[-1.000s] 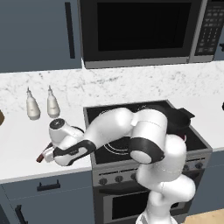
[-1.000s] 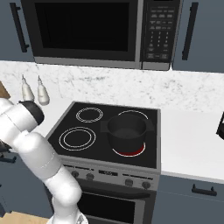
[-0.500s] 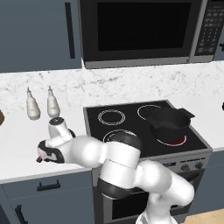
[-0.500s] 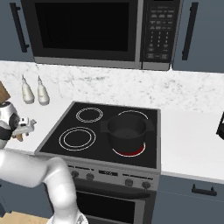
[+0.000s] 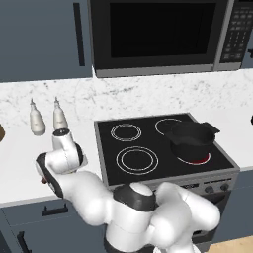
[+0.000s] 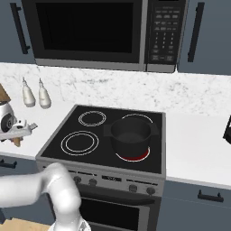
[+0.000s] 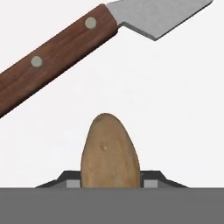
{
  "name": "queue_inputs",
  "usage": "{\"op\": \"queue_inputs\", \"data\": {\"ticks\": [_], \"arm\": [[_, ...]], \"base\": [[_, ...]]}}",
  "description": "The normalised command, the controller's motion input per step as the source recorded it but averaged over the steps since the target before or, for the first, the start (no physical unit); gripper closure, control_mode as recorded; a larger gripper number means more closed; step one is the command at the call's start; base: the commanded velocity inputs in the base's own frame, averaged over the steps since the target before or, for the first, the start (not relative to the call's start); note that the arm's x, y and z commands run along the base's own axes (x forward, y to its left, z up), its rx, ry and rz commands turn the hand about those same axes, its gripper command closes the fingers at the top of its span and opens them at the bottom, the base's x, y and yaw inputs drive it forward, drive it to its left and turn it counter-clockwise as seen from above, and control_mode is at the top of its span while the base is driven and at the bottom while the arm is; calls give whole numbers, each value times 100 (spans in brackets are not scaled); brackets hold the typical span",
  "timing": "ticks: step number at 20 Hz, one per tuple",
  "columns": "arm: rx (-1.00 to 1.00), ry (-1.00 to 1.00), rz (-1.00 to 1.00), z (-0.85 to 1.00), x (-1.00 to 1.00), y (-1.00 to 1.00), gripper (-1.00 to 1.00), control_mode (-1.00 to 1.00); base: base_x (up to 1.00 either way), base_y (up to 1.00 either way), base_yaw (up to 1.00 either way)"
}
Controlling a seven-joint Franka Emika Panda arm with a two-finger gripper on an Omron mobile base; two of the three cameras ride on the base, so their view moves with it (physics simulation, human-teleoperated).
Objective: Put the sweet potato and lemon in the pot. Retrieve the spatula and lightly stir the vegetables in the pot.
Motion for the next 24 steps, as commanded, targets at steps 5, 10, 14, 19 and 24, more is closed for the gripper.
{"op": "queue_inputs", "data": {"ticks": [5, 10, 14, 19, 24], "arm": [[5, -12, -8, 90, -81, -52, 100, -100], [11, -11, -11, 100, -53, -85, 100, -100], [4, -6, -19, 73, -9, -100, 100, -100], [0, -1, -22, 39, 9, -100, 100, -100], [0, 0, -23, 19, 35, -100, 100, -100]], "base": [[0, 0, 0], [0, 0, 0], [0, 0, 0], [0, 0, 0], [0, 0, 0]]}}
